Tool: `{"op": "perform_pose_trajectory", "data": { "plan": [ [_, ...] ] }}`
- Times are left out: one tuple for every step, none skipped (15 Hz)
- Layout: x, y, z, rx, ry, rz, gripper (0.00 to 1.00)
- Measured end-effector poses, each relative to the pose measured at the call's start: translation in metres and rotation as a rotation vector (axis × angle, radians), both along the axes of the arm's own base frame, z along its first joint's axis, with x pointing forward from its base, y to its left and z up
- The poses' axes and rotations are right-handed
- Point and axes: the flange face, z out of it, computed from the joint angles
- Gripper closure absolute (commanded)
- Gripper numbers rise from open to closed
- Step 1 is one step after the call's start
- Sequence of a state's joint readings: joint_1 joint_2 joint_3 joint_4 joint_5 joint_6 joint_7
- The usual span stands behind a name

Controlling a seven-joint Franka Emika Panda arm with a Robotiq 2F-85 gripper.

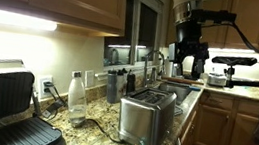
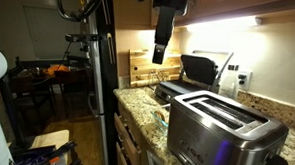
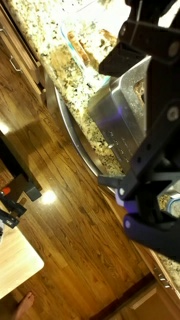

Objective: Pick up one slice of bread from the glass bowl and place it in the toaster

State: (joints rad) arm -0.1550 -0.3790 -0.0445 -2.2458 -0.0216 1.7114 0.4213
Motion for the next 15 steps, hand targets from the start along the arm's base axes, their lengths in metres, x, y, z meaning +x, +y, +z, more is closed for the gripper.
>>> {"op": "perform_pose_trajectory", "data": {
  "plan": [
    [0.000, 0.001, 0.000, 0.005, -0.001, -0.022, 0.00],
    [0.001, 0.004, 0.000, 0.012, -0.002, -0.042, 0.00],
    [0.002, 0.008, 0.000, 0.017, -0.003, -0.066, 0.00],
    [0.003, 0.014, 0.000, 0.023, -0.004, -0.087, 0.00],
    [0.005, 0.023, 0.001, 0.028, -0.009, -0.111, 0.00],
    [0.008, 0.033, 0.000, 0.030, -0.016, -0.135, 0.00],
    [0.012, 0.044, -0.001, 0.028, -0.024, -0.162, 0.00],
    [0.018, 0.056, -0.004, 0.025, -0.033, -0.189, 0.00],
    [0.025, 0.067, -0.009, 0.022, -0.041, -0.215, 0.00],
    [0.032, 0.078, -0.016, 0.016, -0.046, -0.239, 0.00],
    [0.040, 0.088, -0.023, 0.010, -0.050, -0.261, 0.00],
    [0.048, 0.096, -0.032, 0.005, -0.053, -0.282, 0.00],
    [0.056, 0.103, -0.040, 0.003, -0.053, -0.300, 0.00],
    [0.063, 0.109, -0.048, 0.001, -0.052, -0.317, 0.00],
    [0.070, 0.113, -0.055, 0.001, -0.050, -0.330, 0.00]
  ]
}}
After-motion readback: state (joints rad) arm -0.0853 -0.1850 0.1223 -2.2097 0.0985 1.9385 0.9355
